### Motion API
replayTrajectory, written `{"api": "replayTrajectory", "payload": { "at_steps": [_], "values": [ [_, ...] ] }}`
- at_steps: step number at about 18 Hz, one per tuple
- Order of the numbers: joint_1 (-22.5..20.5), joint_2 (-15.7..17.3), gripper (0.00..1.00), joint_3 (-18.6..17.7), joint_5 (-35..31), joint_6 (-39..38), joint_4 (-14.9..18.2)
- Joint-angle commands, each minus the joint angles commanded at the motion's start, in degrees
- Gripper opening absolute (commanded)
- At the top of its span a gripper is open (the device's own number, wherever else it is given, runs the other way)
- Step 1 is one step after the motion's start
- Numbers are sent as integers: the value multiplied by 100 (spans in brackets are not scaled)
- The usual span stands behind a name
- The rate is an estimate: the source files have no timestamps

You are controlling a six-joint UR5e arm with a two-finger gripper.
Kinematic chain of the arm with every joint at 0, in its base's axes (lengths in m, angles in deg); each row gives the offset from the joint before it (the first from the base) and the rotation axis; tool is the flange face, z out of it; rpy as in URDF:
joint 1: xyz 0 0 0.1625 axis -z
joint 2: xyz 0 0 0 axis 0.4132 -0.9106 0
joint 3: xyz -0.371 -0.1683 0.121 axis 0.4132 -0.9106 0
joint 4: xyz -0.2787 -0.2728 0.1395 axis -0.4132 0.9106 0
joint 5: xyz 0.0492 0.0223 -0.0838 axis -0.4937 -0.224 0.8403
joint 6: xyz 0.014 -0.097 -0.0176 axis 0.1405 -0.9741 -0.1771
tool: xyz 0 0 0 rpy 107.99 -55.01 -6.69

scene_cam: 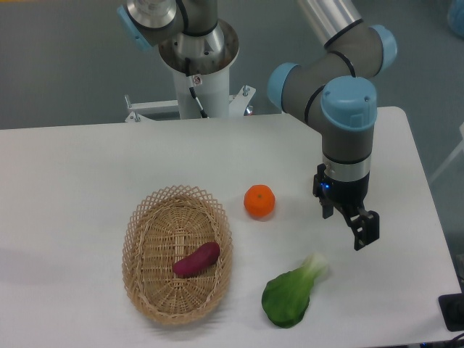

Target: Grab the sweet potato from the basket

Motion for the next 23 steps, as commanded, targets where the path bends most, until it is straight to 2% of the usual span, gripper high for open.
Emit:
{"api": "replayTrajectory", "payload": {
  "at_steps": [10, 12, 14, 19, 23],
  "values": [
    [88, 35, 100, -79, 0, -17, 0],
    [97, 61, 100, -254, 0, -140, -17],
    [123, 105, 100, -281, 9, -577, -18],
    [343, 255, 100, -237, 70, -2291, -18],
    [702, 307, 100, -185, 193, -3241, -9]
  ]
}}
